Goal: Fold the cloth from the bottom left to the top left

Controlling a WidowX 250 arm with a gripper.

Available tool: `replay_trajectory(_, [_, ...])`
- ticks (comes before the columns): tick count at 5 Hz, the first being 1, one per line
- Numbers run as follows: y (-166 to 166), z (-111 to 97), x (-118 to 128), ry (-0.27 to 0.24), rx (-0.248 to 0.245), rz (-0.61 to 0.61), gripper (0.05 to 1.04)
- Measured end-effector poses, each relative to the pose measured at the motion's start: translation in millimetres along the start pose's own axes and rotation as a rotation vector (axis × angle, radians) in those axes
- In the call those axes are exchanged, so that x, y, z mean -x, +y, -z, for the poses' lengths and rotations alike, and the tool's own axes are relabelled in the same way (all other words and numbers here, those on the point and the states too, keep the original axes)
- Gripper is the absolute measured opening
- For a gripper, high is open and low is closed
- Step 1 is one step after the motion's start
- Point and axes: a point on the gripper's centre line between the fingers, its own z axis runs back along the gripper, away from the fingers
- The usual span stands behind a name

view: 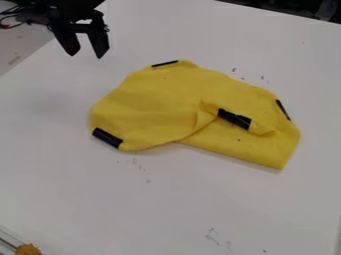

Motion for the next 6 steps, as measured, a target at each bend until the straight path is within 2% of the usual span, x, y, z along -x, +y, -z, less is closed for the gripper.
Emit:
replay_trajectory(1, [-1,16,6,0.040,0.025,0.003,0.999])
replay_trajectory(2, [-12,24,23,0.095,0.103,0.239,0.999])
replay_trajectory(3, [-20,20,37,0.118,0.136,0.478,0.999])
replay_trajectory(4, [-36,15,61,0.107,0.193,0.738,0.999])
replay_trajectory(5, [-42,16,86,0.151,0.216,0.967,0.999])
replay_trajectory(6, [-54,17,104,0.127,0.209,1.230,0.999])
